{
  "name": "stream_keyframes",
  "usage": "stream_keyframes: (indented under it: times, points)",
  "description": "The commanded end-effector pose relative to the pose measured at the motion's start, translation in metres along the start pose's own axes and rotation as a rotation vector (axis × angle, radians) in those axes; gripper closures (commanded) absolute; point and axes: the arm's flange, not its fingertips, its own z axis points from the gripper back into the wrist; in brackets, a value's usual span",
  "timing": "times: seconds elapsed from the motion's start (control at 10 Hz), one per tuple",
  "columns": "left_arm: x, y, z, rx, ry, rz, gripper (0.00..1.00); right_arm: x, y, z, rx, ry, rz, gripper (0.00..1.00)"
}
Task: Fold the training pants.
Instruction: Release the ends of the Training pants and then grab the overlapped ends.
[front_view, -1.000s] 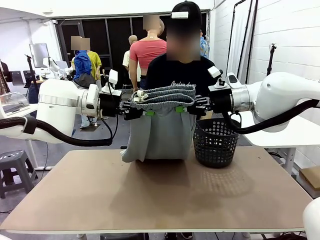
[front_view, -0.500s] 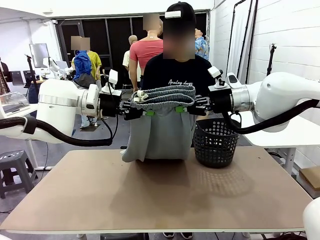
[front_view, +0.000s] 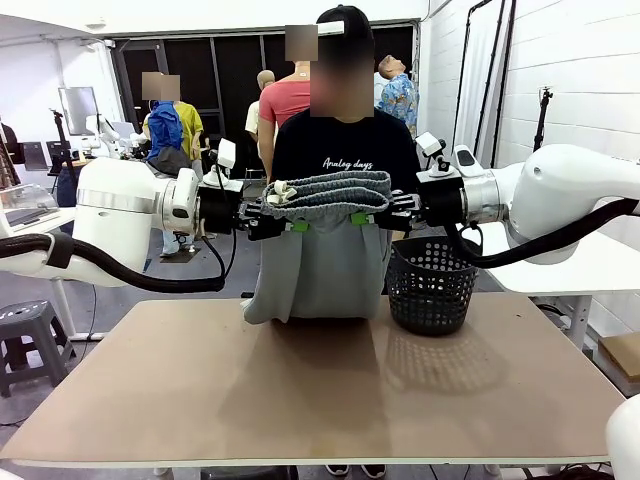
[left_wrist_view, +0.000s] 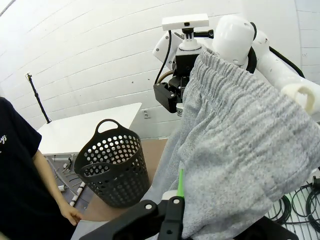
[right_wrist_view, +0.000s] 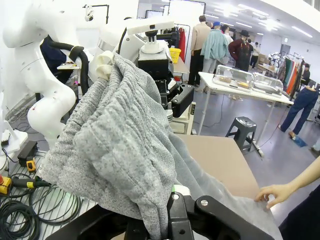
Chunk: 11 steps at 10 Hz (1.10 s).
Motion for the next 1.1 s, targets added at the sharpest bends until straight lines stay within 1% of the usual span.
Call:
stream_keyframes:
  times: [0.0,1.0]
  points:
    - [0.0026,-0.0013,0.0000,-0.001,-0.006,-0.003,1.00,0.0007,0.0028,-0.0016,0.005,0.002,0.004,1.00]
    - [0.0026,-0.0013,0.0000,-0.001,-0.006,-0.003,1.00,0.0007,0.0028,-0.0016,0.005,0.002,0.004,1.00]
